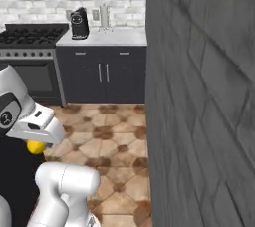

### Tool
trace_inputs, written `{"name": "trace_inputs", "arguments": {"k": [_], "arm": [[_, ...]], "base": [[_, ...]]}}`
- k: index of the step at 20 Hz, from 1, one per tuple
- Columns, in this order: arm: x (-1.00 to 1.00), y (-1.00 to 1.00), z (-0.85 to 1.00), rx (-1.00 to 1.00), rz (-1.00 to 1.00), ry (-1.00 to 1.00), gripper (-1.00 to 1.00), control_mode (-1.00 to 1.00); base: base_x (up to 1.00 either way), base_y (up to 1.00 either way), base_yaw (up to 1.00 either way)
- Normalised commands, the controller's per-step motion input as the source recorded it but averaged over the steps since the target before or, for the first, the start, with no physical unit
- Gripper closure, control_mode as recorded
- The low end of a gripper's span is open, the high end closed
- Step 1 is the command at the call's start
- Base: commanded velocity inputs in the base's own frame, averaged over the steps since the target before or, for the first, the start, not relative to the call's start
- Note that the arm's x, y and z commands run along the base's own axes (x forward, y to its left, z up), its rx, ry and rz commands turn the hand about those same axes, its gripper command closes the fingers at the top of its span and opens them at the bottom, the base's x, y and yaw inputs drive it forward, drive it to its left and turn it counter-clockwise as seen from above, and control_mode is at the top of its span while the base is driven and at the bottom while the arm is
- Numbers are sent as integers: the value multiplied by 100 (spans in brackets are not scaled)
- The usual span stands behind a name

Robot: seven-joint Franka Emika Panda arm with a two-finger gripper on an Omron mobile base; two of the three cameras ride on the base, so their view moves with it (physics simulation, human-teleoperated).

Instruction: Retrieve a lemon from the fridge and place it on the cutting board with the fish.

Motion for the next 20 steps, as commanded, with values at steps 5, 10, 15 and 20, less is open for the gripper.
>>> {"name": "trace_inputs", "arguments": {"k": [5, 10, 15, 20], "arm": [[0, 0, 0, 0, 0, 0, 100, 100], [0, 0, 0, 0, 0, 0, 100, 100], [0, 0, 0, 0, 0, 0, 100, 100], [0, 0, 0, 0, 0, 0, 100, 100]], "base": [[100, 12, 0], [100, 1, 5], [100, 5, 27], [100, 0, 24]]}}
